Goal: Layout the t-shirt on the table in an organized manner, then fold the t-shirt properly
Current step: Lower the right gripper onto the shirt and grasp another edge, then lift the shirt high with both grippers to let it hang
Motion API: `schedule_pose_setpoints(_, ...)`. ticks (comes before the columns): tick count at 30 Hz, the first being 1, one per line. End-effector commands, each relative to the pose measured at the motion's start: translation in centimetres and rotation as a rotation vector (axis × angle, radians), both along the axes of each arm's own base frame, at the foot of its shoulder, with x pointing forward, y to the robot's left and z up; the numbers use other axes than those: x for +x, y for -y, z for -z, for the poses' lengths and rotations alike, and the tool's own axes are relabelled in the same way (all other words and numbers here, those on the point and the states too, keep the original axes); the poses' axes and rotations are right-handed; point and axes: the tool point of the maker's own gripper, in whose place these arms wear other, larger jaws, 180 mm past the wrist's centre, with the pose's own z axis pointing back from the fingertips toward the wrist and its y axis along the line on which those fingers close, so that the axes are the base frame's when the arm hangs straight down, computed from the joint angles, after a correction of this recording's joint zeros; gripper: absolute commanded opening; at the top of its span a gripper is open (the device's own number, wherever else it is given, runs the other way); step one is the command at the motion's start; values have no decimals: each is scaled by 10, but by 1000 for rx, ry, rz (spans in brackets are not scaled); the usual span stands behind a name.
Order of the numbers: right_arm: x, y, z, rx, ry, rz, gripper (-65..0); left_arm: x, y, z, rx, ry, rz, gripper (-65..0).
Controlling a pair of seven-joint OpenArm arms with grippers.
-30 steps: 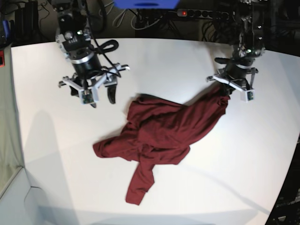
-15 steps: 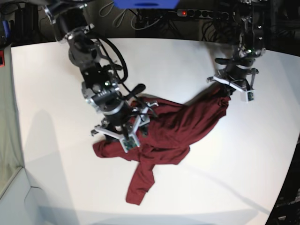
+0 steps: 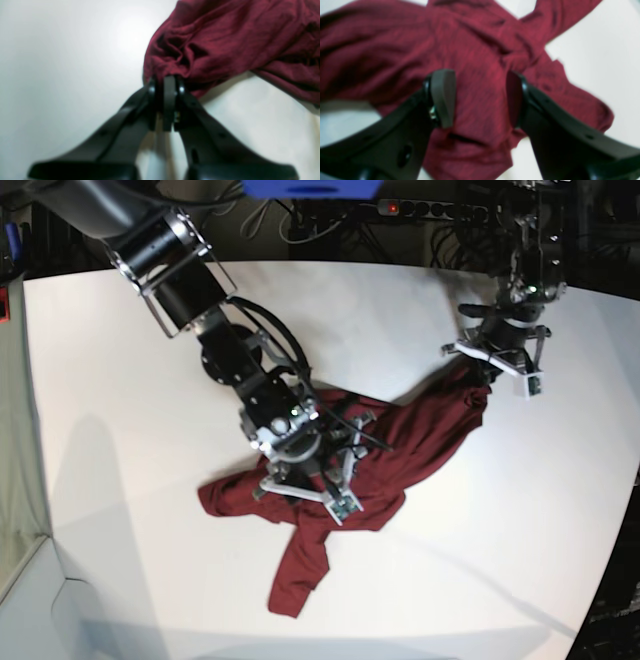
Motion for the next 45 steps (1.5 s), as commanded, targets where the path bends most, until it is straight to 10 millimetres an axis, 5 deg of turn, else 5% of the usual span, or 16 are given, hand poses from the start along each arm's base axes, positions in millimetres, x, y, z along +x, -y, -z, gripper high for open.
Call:
schedule_pose_setpoints(1,15,-7,-21,22,60,-8,-316,7,-1,-11,6,43,5,-645)
schedule_pose_setpoints(13,25,-10,6,-27,3,-81,-336,7,-2,-10,7,42,0,-645)
schedule_pose_setpoints(15,24,-8,14,-34,-12,-77,-390,7,-2,-10,6,40,-1,-647)
schedule_pose_setpoints(19,25,-6,15,-37,-12,-74,-617,8,-3,-13,8,51,-5,-648)
schedule_pose_setpoints(21,27,-7,7,-32,7,-77,-650,10,-2,-17,8,65,-3,-649)
schedule_pose_setpoints(29,31,-13,-80,116,215,-65,-650,47,-8,-90,28,271,-14,-649)
schedule_pose_setpoints(36,43,32,-177,263,441,65,-650,86,-25,-183,57,526,-57,-649)
schedule_pose_setpoints(45,37,78,-295,396,731,166,-650,126,-25,-274,61,761,-58,-649)
